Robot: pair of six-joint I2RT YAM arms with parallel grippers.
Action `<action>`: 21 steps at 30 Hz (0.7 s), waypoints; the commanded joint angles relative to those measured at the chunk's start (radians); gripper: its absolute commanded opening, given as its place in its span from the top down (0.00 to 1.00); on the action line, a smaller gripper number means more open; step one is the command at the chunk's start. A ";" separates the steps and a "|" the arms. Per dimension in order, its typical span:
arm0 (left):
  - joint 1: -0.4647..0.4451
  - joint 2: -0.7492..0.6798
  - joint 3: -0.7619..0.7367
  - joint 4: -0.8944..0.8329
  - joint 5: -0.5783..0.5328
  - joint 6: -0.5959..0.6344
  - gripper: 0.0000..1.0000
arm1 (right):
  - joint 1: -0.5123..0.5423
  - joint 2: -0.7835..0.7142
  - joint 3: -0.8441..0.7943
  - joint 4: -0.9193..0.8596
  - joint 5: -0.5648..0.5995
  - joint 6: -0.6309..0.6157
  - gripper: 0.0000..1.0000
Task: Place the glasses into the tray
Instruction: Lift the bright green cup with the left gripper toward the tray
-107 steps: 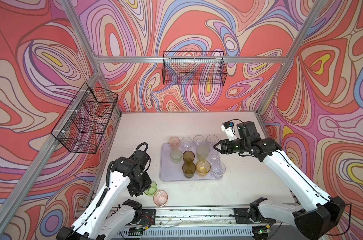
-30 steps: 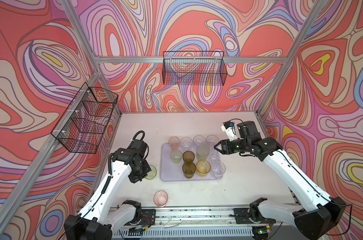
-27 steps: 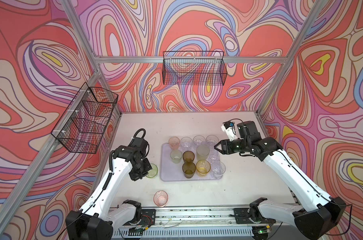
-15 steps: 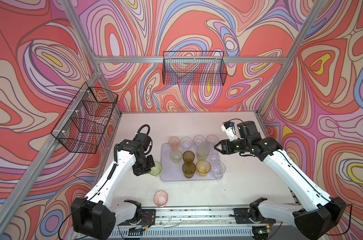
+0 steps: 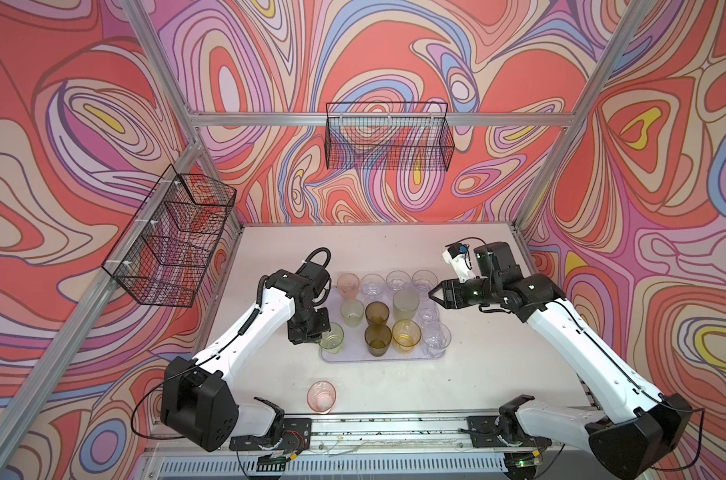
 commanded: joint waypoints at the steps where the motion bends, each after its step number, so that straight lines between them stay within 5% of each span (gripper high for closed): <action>1: -0.027 0.034 0.025 0.025 0.012 -0.024 1.00 | -0.003 -0.005 0.028 -0.013 0.008 -0.012 0.41; 21: -0.102 0.168 0.031 0.128 0.024 -0.068 1.00 | -0.003 -0.011 0.021 -0.026 0.016 -0.017 0.41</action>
